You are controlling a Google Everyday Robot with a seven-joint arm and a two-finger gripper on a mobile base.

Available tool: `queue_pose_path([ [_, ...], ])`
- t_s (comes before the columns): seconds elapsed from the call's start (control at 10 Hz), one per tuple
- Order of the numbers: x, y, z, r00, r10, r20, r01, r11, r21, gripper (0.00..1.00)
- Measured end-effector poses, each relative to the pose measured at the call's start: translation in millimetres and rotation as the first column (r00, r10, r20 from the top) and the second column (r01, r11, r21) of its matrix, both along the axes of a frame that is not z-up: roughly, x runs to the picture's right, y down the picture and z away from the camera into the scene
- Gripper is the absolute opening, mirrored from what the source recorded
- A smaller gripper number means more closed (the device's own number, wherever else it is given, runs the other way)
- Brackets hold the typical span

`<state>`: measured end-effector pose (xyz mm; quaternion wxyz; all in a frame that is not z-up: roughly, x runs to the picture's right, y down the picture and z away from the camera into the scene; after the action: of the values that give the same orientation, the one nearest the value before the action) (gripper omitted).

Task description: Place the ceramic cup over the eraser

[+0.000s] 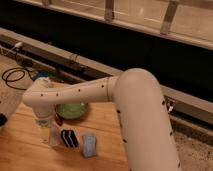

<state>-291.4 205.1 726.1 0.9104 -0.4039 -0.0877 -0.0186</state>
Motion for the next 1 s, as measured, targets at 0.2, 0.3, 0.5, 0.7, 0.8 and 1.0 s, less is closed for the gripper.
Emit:
queue_pose_path([
  [0.2, 1.1, 1.5, 5.5, 1.000, 0.010, 0.002, -0.010, 0.9999, -0.010, 0.76],
  [0.3, 0.0, 3.1, 7.6, 1.000, 0.012, 0.005, -0.012, 0.9998, -0.016, 0.76],
  [0.5, 0.4, 6.8, 12.2, 1.000, 0.013, 0.008, -0.012, 0.9997, -0.023, 0.76],
  [0.7, 3.8, 7.5, 13.8, 1.000, 0.009, 0.006, -0.009, 0.9998, -0.016, 0.69],
  [0.8, 4.3, 7.6, 12.9, 1.000, 0.006, 0.007, -0.006, 0.9999, -0.010, 0.59],
  [1.0, 5.0, 7.8, 9.8, 1.000, 0.003, 0.000, -0.003, 1.0000, 0.001, 0.37],
])
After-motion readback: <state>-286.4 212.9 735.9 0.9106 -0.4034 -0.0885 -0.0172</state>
